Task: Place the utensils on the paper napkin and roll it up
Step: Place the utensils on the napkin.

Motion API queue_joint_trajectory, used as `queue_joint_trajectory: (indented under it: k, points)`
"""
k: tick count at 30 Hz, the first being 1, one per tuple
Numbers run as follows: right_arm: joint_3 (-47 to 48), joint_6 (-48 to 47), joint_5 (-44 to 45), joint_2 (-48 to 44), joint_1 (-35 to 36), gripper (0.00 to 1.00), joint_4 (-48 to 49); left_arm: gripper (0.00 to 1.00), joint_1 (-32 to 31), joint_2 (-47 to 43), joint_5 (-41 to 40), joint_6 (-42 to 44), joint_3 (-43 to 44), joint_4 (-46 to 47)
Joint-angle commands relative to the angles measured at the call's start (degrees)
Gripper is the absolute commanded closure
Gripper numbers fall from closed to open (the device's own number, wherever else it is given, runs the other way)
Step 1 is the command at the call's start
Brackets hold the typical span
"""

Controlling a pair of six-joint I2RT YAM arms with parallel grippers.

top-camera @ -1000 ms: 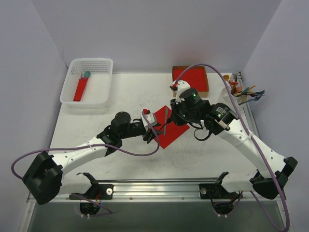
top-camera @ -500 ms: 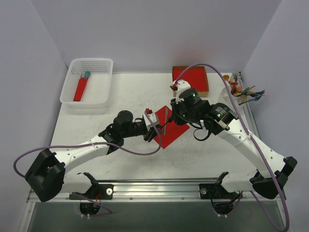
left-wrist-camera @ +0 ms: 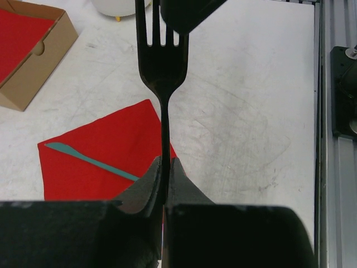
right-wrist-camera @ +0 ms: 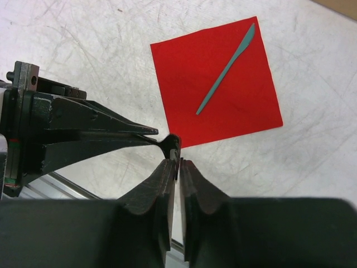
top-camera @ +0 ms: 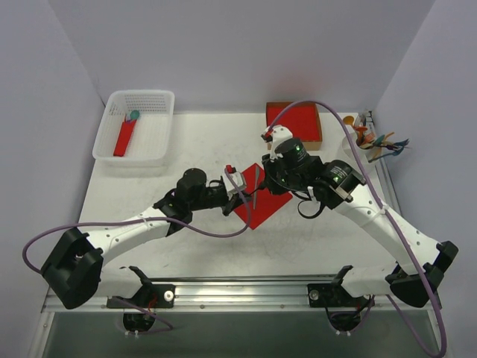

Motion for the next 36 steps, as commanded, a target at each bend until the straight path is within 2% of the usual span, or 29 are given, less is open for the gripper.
queue_joint_trajectory:
  k: [1, 4, 10, 15, 20, 23, 27, 32, 36]
  points:
    - [-0.7, -1.1, 0.7, -0.5, 0.5, 0.79, 1.9, 0.98, -0.7, -0.5, 3.0, 0.5, 1.7, 1.7]
    - [-2.0, -0.5, 3.1, -2.5, 0.3, 0.62, 4.0, 0.98, -0.6, 0.1, 2.5, -2.3, 2.0, 2.2]
    - [-4.5, 2.6, 10.0, -9.1, -1.8, 0.44, 8.4, 0.98, 0.4, 4.5, -5.5, -15.2, 5.0, 1.0]
    - [-6.7, 5.0, 15.0, -13.1, -4.6, 0.44, 10.0, 0.98, 3.0, 10.4, -11.9, -30.2, 8.0, -1.4]
    - [-10.1, 5.9, 14.9, -16.3, -8.3, 0.44, 12.3, 0.98, 4.1, 16.4, -19.3, -39.2, 17.0, -14.2]
    - [-12.4, 5.9, 14.7, -16.9, -9.9, 0.44, 12.7, 0.98, 4.2, 19.8, -22.9, -46.1, 18.9, -16.9]
    - [-15.9, 7.5, 16.4, -17.0, -11.4, 0.5, 13.4, 0.97, 4.2, 23.4, -23.5, -49.8, 20.9, -15.8]
    - [-20.2, 8.0, 13.7, -17.0, -12.9, 0.52, 16.6, 0.98, 3.5, 28.7, -22.2, -49.5, 25.3, -17.5]
    - [-21.4, 7.5, 12.3, -16.8, -13.4, 0.53, 17.9, 0.98, 2.7, 30.8, -25.4, -49.3, 27.0, -18.3]
